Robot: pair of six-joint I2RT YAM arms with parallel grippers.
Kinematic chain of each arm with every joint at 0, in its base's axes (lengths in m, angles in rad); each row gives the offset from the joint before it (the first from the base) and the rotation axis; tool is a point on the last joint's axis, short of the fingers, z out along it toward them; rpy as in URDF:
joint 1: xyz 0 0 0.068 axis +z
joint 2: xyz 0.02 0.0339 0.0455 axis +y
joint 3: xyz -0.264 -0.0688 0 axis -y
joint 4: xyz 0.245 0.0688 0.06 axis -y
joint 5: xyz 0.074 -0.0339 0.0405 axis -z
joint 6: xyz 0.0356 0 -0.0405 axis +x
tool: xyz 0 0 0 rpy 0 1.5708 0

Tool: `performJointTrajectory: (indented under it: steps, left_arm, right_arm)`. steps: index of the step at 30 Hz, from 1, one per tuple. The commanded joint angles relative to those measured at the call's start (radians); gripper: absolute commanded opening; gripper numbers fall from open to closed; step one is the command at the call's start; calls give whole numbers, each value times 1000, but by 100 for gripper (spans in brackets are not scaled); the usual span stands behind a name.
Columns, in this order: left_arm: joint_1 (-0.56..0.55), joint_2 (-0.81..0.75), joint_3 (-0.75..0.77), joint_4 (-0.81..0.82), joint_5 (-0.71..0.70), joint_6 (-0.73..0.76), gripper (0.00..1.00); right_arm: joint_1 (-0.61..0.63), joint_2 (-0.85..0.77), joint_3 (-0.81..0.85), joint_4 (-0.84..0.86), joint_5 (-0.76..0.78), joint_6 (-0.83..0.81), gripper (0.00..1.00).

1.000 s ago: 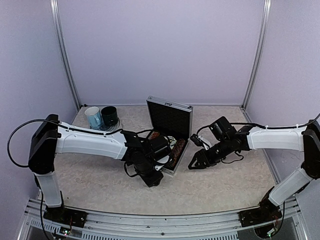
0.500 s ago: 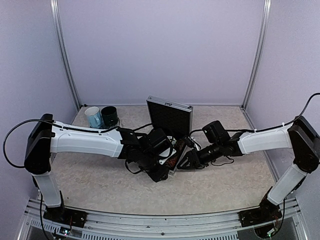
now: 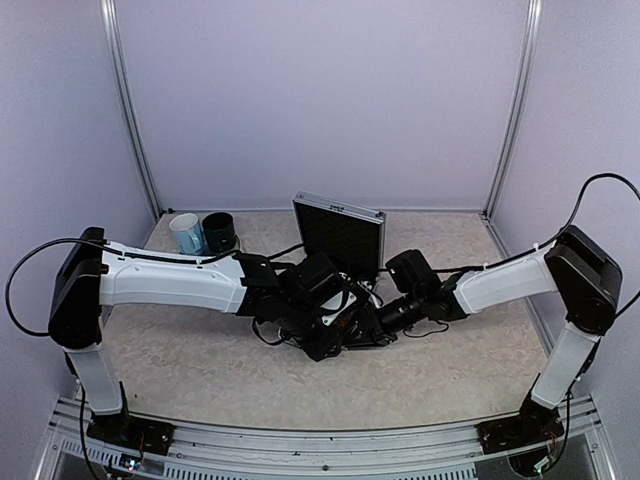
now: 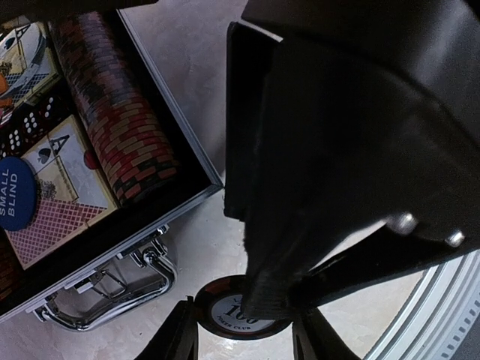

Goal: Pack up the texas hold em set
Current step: Pass from the left arm to the right

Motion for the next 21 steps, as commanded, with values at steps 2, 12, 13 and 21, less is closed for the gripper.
performJointTrajectory:
  steps: [2,12,13,21]
  left_arm:
    - [-6,-27,22,20,10,-10,40]
    - [-7,-24,23,20,5,-8,40]
    - [-7,-22,24,19,3,-8,40]
    - [-16,-14,31,8,-48,-8,40]
  right_arm:
    - [13,26,19,85,-47,43,47]
    - [27,72,33,145,-93,74,36]
    - [29,76,33,152,-97,80,34]
    - [35,91,37,185,-120,103,15]
